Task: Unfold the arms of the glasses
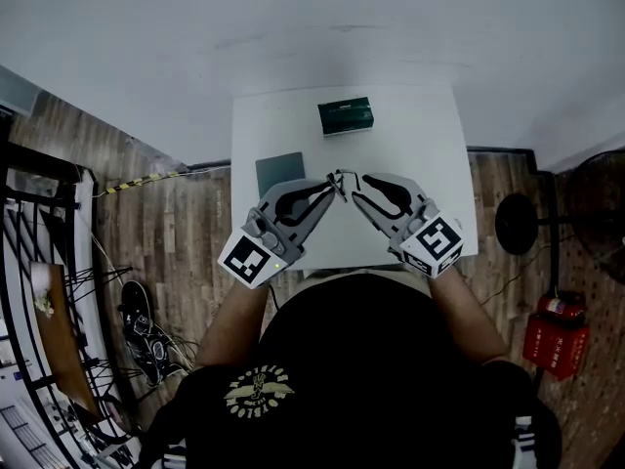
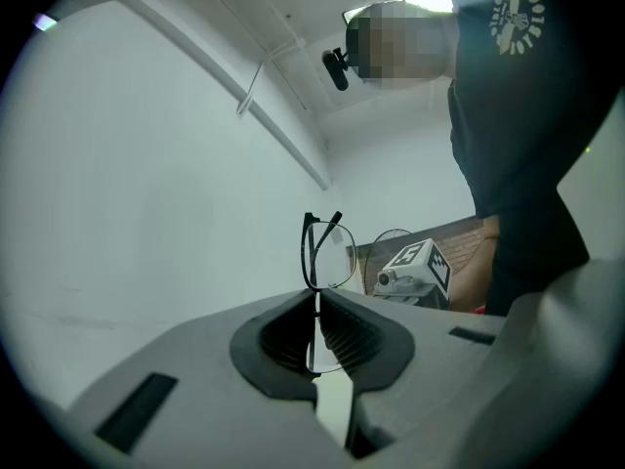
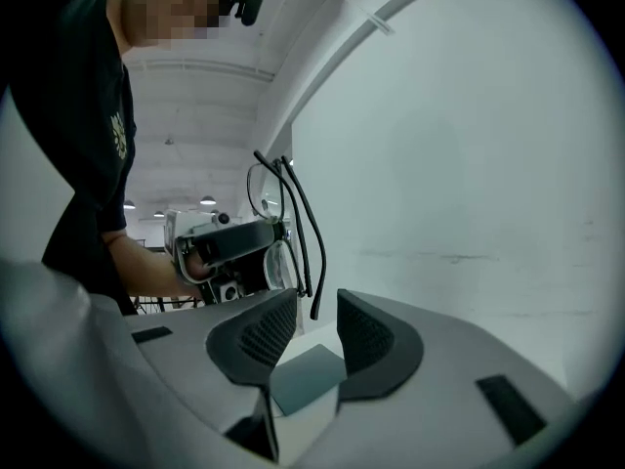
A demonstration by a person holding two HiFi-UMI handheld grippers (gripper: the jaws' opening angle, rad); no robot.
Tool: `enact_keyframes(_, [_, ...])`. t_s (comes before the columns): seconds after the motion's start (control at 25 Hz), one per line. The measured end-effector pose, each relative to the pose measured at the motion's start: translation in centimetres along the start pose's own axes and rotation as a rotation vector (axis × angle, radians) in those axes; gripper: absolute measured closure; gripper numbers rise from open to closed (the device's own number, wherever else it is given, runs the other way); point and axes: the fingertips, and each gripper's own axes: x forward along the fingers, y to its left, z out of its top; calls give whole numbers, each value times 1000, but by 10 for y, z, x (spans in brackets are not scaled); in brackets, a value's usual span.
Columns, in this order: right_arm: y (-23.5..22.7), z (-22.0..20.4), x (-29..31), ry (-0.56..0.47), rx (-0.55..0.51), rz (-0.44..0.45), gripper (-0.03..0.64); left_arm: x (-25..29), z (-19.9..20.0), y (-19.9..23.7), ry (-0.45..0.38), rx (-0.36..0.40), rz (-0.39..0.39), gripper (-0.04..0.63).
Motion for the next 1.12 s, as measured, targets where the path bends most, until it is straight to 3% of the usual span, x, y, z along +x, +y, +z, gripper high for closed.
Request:
enact_keyframes(0.12, [-5,-8,7,54,-7,-53,511,0,-1,-2,17,16,4,572])
enact_keyframes(0.2, [-11,-9,7,74,-26,-96,600,1,-3,-3,35,32,5,572])
enact_keyframes(0.6, [-46,-8,-16,106,-112,-282,604,3,-17,-7,76,42,-11,572])
enact_keyframes(0.8, [-58,-4,-30,137,-207,-343,603,5,-25,-9,89,25,-46,572])
enact_keyframes(1.12, [-78,3,-58,180,-275,-435,590,9,-43,-15,153,73,-107,572])
